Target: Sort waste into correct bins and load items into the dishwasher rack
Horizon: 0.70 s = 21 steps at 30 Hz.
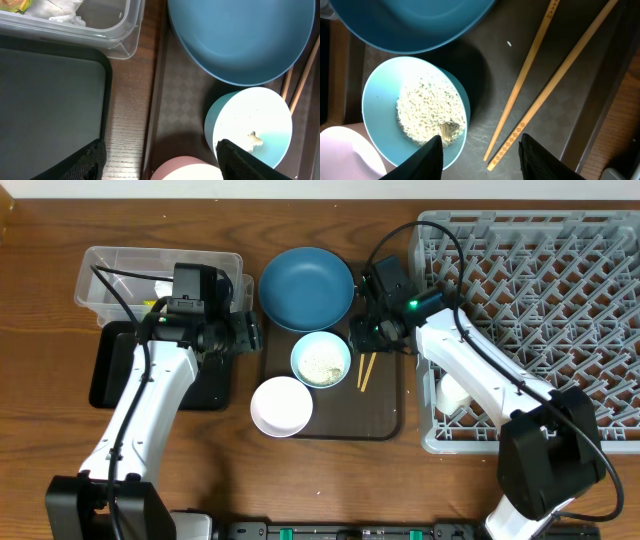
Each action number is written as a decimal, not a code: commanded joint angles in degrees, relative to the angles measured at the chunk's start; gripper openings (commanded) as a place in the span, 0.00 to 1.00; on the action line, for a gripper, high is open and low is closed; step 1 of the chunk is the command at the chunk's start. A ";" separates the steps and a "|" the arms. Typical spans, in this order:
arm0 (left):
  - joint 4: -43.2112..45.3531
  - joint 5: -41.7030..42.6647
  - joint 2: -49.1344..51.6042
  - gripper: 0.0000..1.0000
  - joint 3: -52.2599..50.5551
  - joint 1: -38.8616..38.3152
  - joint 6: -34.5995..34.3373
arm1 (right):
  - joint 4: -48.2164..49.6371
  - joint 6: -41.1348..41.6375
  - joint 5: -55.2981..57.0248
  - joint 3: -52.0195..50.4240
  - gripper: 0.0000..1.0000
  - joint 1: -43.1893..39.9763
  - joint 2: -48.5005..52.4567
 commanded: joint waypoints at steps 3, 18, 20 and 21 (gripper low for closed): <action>-0.39 1.22 -0.22 0.73 -0.42 0.02 0.79 | 0.02 0.79 0.11 -0.24 0.48 0.48 0.33; -0.85 4.20 -0.22 0.73 -0.42 -2.99 3.43 | 1.05 2.05 -2.58 -0.22 0.50 0.00 0.33; -0.81 4.22 -0.22 0.73 -0.42 -4.57 3.37 | 1.46 2.05 -4.02 -0.22 0.50 -0.37 0.31; -0.81 4.22 -0.22 0.73 -0.42 -5.57 3.37 | 1.57 2.08 -4.70 -0.20 0.51 -0.66 0.31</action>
